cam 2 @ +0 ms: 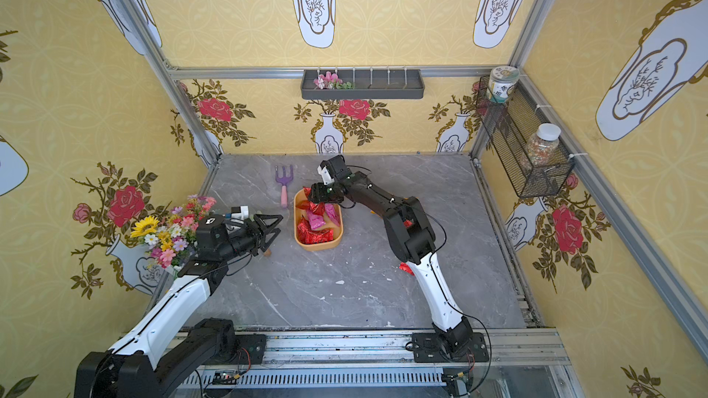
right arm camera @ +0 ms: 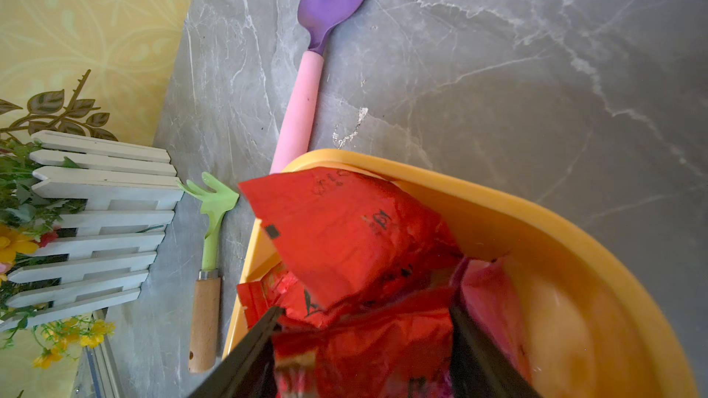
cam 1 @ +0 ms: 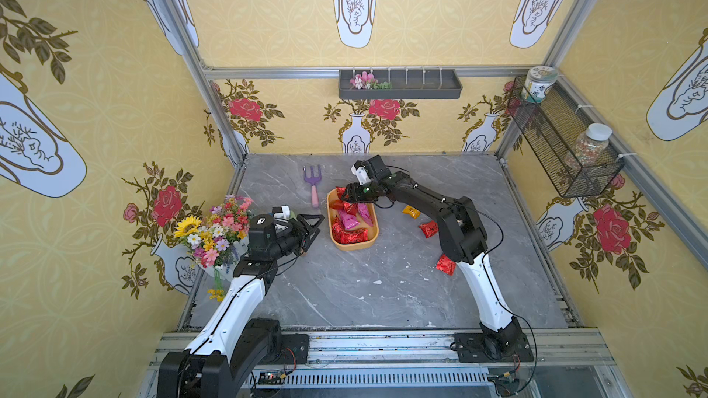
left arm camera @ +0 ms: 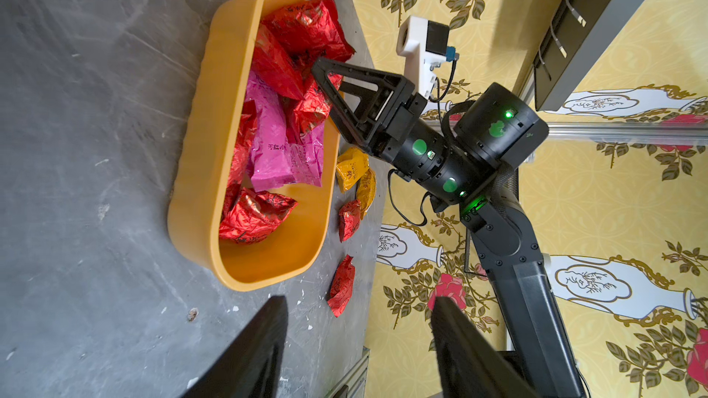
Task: Take the tea bags out of the storage box
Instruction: Pick up the tea bag from the storage box.
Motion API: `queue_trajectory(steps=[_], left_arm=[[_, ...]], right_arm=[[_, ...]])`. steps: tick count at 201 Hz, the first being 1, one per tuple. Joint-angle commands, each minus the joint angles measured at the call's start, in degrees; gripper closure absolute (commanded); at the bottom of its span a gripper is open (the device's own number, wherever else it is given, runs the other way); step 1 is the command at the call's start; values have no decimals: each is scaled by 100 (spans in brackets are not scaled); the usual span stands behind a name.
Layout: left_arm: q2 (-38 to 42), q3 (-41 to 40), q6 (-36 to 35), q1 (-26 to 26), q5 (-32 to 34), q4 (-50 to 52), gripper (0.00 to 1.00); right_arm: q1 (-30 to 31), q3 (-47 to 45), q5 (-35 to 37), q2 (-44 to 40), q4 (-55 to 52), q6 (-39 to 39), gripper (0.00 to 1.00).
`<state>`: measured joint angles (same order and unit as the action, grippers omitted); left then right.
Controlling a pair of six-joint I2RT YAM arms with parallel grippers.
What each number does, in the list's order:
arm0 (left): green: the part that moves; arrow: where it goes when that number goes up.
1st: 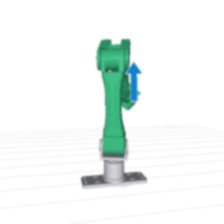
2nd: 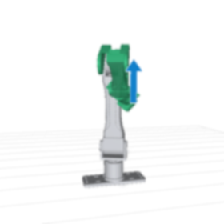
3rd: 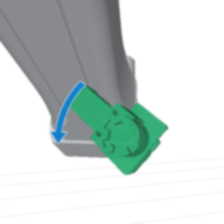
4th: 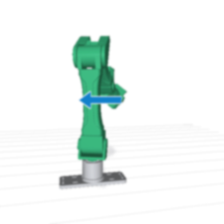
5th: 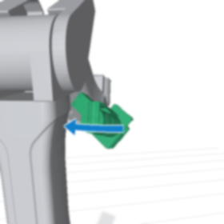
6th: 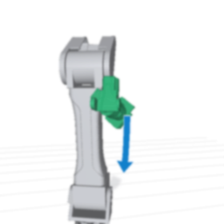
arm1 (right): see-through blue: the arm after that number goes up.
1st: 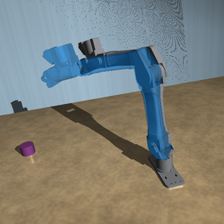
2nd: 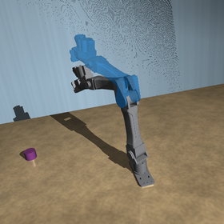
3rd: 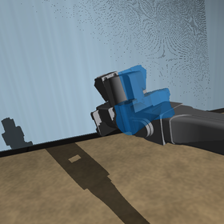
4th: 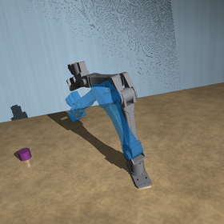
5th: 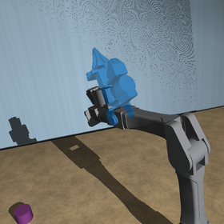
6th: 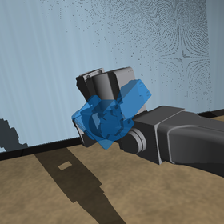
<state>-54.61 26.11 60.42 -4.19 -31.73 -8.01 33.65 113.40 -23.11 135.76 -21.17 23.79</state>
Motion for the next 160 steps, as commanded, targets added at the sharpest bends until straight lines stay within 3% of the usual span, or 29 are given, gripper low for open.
queue_trajectory(steps=[1, 111, 160], left_arm=[[29, -36, -29, -2, -61, -60, 35], [73, -36, 10, -20, -29, -104, 35], [-208, 194, -64, -727, 461, -132, 35]], right_arm=[[20, -71, -84, -128, 167, 98, 35], [-20, -689, -47, -776, 281, 187, 43], [-116, -1549, -53, -1628, 337, 134, 45]])
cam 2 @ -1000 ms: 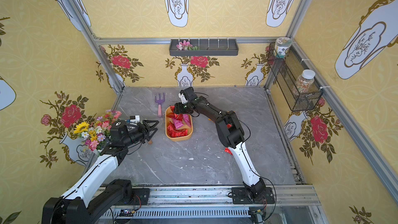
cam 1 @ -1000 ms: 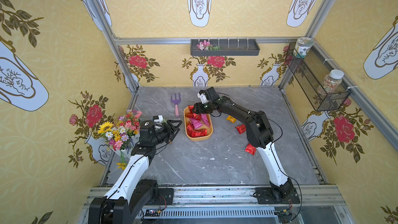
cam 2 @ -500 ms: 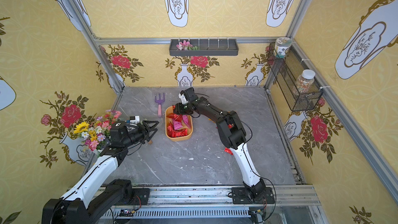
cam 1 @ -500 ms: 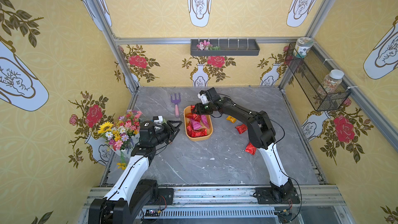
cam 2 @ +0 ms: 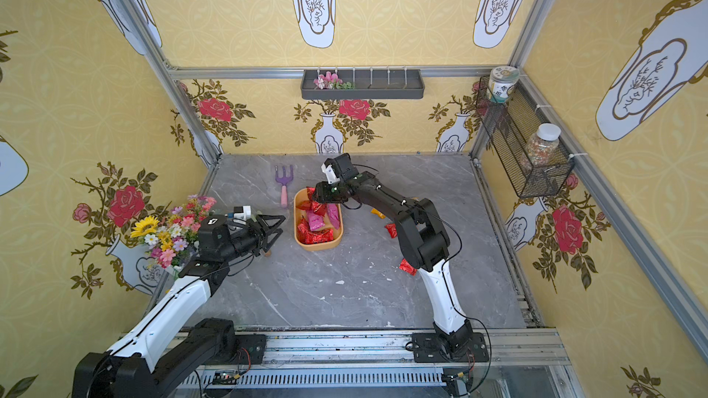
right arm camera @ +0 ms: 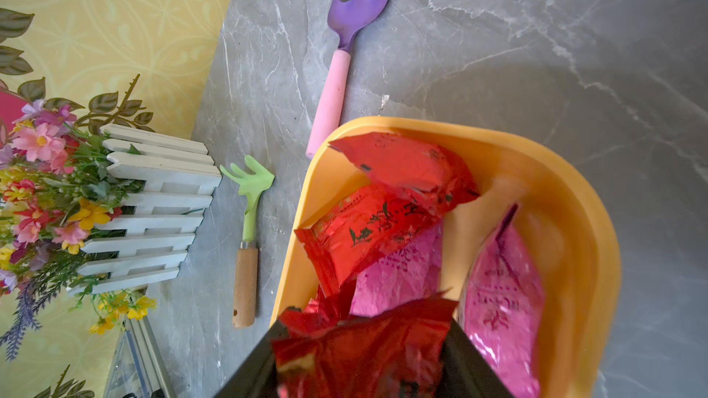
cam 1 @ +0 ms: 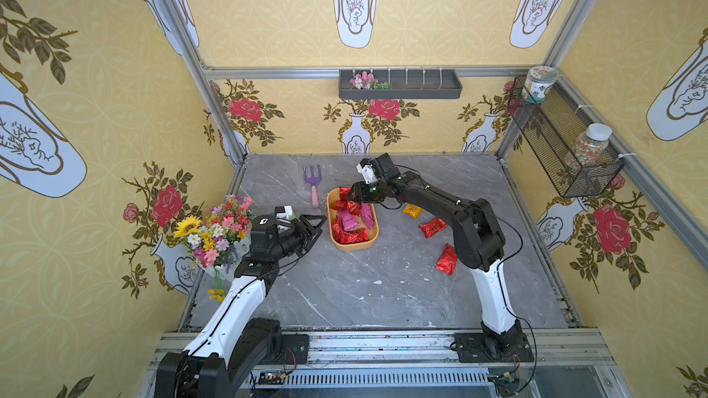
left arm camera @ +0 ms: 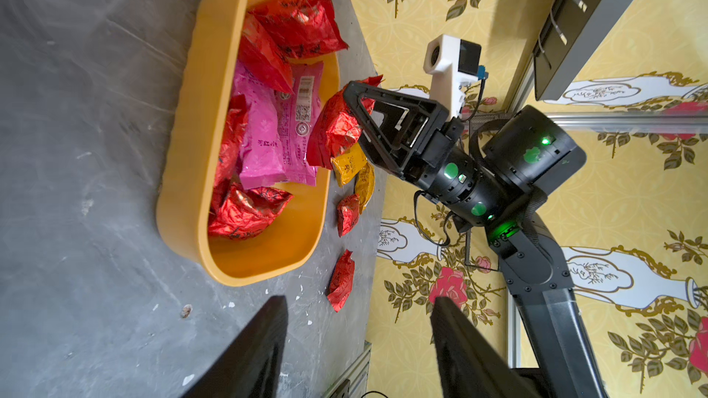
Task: Take the tea bags out of the storage box
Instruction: Pick up the tea bag from the storage box, then place the tea bag at the center of the board.
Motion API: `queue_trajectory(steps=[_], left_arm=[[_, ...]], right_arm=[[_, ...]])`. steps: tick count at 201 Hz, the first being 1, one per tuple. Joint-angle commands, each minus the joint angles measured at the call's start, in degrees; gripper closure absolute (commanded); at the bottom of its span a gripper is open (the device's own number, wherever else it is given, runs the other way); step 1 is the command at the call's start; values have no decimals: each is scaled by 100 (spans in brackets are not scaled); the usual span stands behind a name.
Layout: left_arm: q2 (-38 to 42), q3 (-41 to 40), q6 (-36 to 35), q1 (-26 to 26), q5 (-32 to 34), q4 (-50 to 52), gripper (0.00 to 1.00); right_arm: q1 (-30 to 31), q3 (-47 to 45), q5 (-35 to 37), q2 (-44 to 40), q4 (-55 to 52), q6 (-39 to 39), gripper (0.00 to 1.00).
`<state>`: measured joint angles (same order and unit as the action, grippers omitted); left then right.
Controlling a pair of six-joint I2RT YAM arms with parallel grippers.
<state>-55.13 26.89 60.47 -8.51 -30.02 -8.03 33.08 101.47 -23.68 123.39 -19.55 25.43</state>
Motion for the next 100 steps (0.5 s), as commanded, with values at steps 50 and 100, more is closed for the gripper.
queue_trajectory(steps=[50, 100], left_arm=[[-600, 406, -35, -892, 607, -412, 35], [-1186, 685, -54, -1437, 805, -714, 36]], right_arm=[[-502, -1932, -22, -1825, 177, -209, 46], [-796, -3005, 505, -2804, -599, -606, 47]])
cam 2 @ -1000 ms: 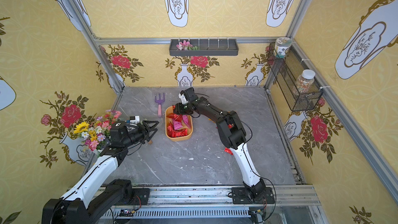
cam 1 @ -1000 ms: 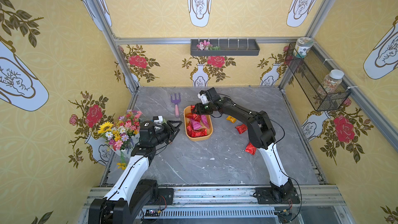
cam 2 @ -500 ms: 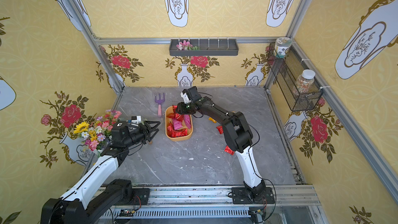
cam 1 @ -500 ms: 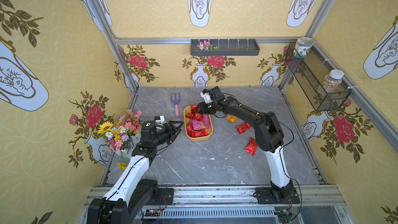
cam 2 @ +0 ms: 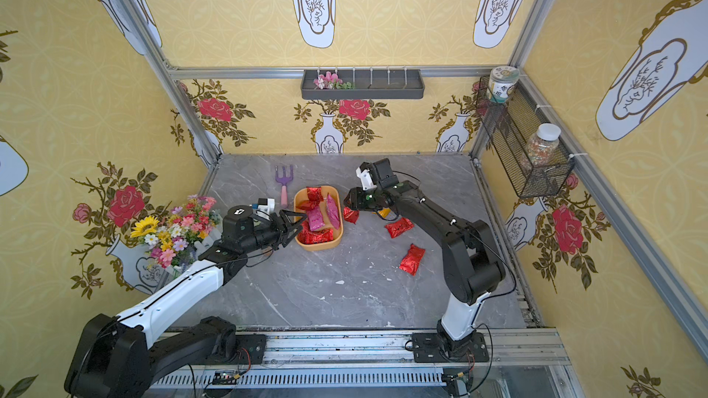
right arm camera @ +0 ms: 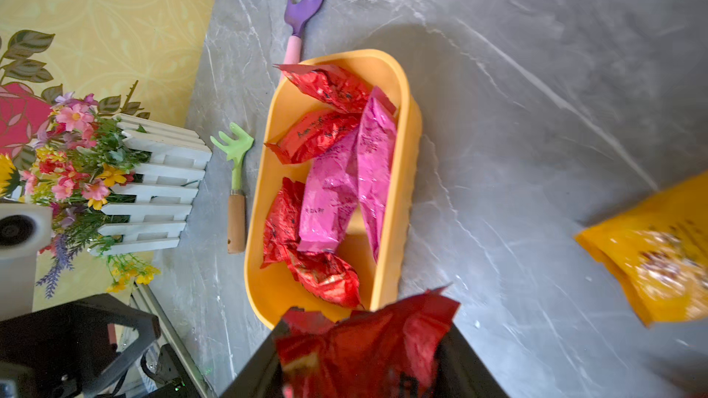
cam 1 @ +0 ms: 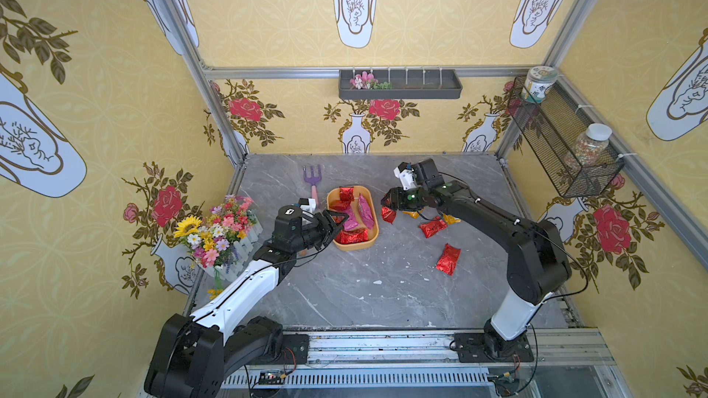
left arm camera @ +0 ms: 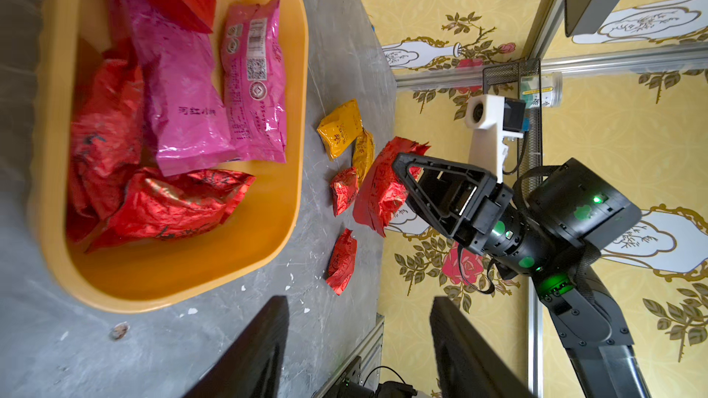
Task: Take the tea bags out of the storage box
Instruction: Place the tea bag at the center of the board.
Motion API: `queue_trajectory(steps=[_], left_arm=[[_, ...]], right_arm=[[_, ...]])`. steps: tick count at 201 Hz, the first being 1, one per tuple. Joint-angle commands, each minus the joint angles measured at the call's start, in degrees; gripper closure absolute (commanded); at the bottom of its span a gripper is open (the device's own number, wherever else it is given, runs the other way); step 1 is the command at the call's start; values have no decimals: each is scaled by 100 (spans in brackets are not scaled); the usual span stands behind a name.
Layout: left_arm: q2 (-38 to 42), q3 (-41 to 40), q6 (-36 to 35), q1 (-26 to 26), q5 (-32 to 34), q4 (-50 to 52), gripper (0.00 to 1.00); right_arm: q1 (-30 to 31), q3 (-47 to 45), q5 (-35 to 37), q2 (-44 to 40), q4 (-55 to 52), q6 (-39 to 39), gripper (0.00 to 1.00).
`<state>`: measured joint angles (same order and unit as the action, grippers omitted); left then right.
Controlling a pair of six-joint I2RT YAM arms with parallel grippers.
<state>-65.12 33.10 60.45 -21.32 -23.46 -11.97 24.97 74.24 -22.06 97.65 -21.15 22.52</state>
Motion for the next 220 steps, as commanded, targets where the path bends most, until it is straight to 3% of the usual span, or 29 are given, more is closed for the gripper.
queue_trajectory(steps=[1, 122, 220], left_arm=[[-190, 65, -51, -159, 149, -327, 36], [-274, -246, 95, -273, 19, -728, 36], [37, -597, 158, -275, 61, -763, 36]], right_arm=[[16, -297, 352, -242, -459, -321, 47], [487, -1251, 2672, -598, -1843, -475, 47], [755, -1432, 3157, -374, -1793, -271, 44]])
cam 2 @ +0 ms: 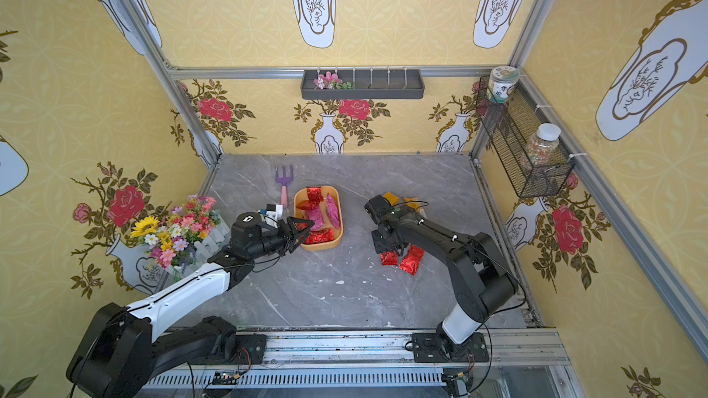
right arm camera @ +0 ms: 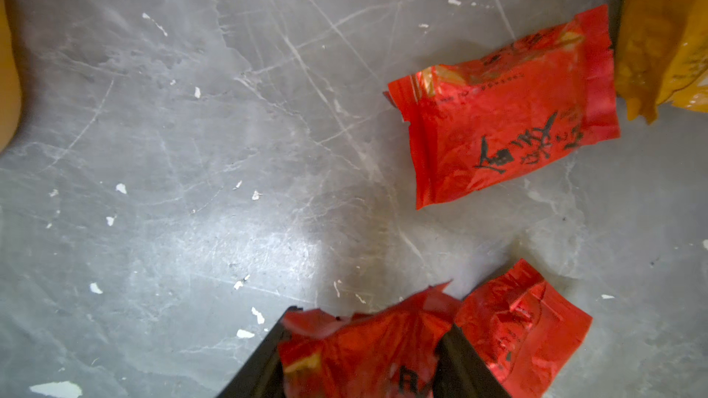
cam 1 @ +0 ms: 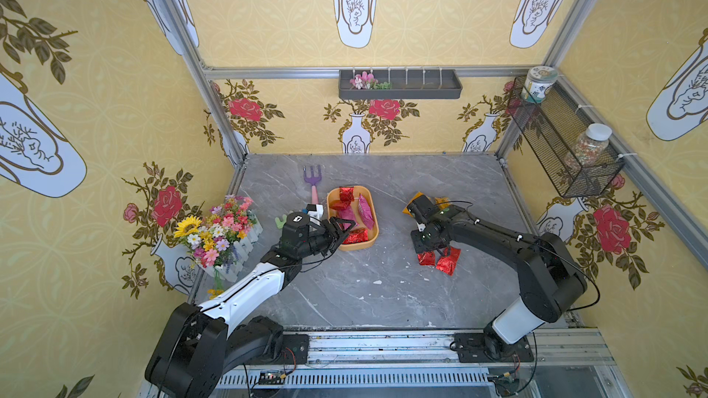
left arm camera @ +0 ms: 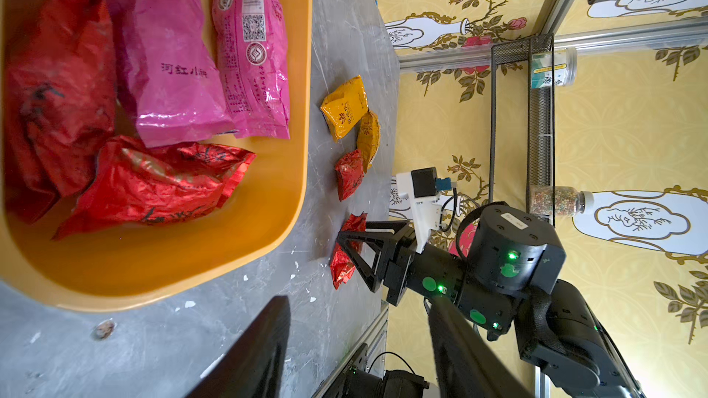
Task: Take the tea bags out of the storage box
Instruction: Place the tea bag at the center of the board.
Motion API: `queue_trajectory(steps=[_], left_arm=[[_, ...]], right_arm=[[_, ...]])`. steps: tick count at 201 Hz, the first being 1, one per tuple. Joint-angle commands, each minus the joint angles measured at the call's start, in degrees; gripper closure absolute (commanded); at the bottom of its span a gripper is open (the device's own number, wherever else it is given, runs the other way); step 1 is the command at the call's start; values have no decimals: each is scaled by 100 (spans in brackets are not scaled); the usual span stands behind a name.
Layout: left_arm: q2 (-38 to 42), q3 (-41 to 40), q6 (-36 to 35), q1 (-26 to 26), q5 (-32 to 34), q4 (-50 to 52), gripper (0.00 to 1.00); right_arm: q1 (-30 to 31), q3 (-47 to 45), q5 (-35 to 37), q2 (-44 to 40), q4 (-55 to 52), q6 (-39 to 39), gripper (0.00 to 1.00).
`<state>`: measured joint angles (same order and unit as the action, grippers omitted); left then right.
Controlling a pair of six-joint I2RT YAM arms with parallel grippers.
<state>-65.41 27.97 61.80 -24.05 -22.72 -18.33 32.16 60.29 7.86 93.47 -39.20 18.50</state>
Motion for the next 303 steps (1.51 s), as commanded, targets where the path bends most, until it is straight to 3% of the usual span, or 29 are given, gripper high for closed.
queue_trajectory(steps=[1, 44, 102, 135, 173, 239, 303], left_arm=[[69, -87, 19, -2, -9, -127, 36], [379, -280, 20, -3, 157, 42, 36], [1085, -483, -18, 32, 638, 550, 36], [1468, -499, -59, 117, 847, 896, 35], [1859, -596, -98, 242, 976, 1253, 34], [2549, -972, -14, 410, 911, 1753, 34], [3237, -1211, 72, 445, 944, 2221, 34]], right_arm=[[40, -45, 164, 46, 10, 134, 44], [77, -186, 172, 85, 134, 189, 42], [237, 38, 202, -393, 4, 206, 32], [298, 482, 192, -630, -149, 109, 32], [334, 1162, -284, -624, 72, -24, 39], [487, 2774, -1345, 679, 437, -35, 46], [669, 4280, -1391, 2199, 828, -77, 49]])
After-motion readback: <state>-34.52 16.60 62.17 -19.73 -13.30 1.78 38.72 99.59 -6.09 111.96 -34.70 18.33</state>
